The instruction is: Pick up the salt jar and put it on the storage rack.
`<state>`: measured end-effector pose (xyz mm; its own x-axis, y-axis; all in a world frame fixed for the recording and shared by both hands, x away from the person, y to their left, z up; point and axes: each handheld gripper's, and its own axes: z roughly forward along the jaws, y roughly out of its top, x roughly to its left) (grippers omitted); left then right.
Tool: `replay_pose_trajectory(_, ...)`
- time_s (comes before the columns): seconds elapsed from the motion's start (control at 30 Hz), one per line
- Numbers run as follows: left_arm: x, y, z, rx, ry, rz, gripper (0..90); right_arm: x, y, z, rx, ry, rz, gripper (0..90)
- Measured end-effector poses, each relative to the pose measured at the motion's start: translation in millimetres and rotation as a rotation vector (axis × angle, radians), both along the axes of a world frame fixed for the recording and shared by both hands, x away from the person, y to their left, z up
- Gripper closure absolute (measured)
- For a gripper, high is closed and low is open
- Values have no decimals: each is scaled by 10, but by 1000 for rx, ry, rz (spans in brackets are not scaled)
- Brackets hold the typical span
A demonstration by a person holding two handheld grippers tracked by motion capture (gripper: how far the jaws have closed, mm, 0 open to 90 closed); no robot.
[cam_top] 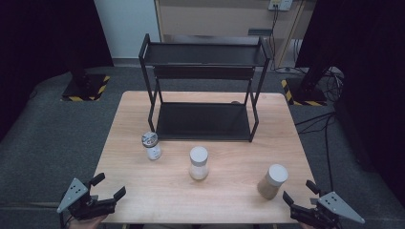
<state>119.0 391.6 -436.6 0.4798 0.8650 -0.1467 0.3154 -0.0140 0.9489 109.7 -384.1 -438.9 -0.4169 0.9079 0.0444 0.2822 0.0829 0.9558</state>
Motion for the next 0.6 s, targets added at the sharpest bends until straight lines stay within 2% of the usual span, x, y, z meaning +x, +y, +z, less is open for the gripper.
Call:
replay_pose_trajectory(0.33, 168, -24, 250, 26, 3, -4, 7, -4, -3, 0, -1, -2, 0, 66)
replay_pose_trajectory(0.4, 238, -34, 340, 38, -1, -13, 9, -5, -2, 0, 1, -2, -1, 66)
replay_pose_trajectory(0.5, 289, -43, 383, 38, 3, -20, 10, -6, 0, 1, 0, -3, -1, 66)
replay_pose_trajectory(0.53, 349, -70, 437, 59, 6, -28, 11, -6, 1, 1, -1, -3, -1, 66)
replay_pose_trajectory(0.6, 414, -99, 483, 75, 10, -35, 12, -7, 0, 2, -1, -4, 0, 67)
